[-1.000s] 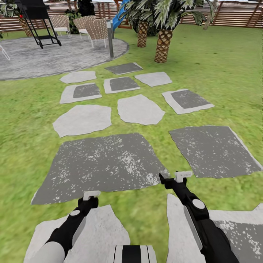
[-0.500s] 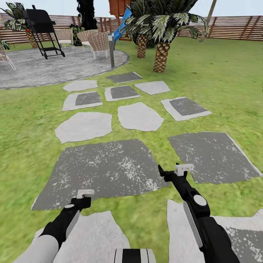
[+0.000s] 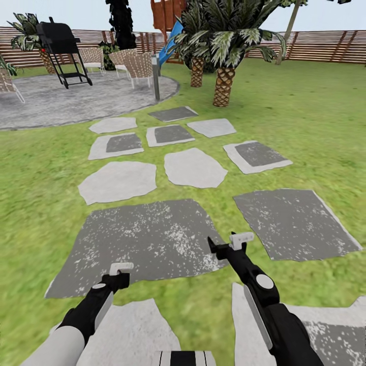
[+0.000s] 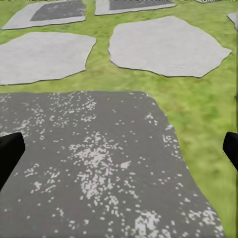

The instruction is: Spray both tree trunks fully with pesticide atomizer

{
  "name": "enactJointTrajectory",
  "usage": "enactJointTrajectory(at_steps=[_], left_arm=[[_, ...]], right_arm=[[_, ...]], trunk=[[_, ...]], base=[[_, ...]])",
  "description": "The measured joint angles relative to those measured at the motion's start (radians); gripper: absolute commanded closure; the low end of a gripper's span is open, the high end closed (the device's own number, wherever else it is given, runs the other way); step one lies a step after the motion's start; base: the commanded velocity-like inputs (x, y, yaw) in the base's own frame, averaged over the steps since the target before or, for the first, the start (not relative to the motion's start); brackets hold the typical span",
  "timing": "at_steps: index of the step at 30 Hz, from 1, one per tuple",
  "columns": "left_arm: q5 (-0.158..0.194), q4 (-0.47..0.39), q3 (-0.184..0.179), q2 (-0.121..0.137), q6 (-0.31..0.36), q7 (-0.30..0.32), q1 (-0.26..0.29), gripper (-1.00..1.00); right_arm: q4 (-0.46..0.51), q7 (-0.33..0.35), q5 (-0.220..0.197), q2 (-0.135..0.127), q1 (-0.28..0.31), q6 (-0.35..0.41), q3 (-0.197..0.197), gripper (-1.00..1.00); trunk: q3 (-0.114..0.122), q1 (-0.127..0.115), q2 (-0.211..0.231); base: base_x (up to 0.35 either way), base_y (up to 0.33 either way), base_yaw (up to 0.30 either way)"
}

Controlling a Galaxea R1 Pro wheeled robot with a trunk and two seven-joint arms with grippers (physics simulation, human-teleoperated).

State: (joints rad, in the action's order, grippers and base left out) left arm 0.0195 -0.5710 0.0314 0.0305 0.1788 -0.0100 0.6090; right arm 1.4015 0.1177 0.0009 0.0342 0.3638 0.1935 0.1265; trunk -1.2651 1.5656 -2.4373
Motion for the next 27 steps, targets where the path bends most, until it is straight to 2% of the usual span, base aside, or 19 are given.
enactJointTrajectory(at_steps=[5, 7, 15, 27], left_arm=[[-0.002, 0.0, -0.001, -0.003, -0.001, 0.0, -0.001, 1.0], [-0.003, 0.0, -0.001, -0.002, -0.003, 0.0, -0.002, 1.0], [-0.004, -0.003, 0.0, -0.007, -0.016, 0.0, -0.003, 1.0], [0.002, -0.004, 0.001, -0.016, -0.018, 0.004, -0.005, 1.0]], right_arm=[[0.001, -0.001, 0.001, -0.005, 0.0, 0.0, -0.002, -1.0], [0.001, -0.001, 0.001, -0.006, 0.0, 0.001, -0.002, -1.0], [0.001, -0.001, 0.001, -0.008, 0.0, 0.005, -0.022, -1.0], [-0.001, -0.001, 0.002, -0.008, 0.0, 0.006, -0.025, -1.0]], trunk=[[0.016, -0.019, 0.035], [0.017, -0.019, 0.035], [0.019, -0.019, 0.035], [0.02, -0.019, 0.035]], base=[[0.0, 0.0, -0.041], [0.0, 0.0, -0.19], [0.0, 0.0, -0.277], [0.0, 0.0, -0.294]])
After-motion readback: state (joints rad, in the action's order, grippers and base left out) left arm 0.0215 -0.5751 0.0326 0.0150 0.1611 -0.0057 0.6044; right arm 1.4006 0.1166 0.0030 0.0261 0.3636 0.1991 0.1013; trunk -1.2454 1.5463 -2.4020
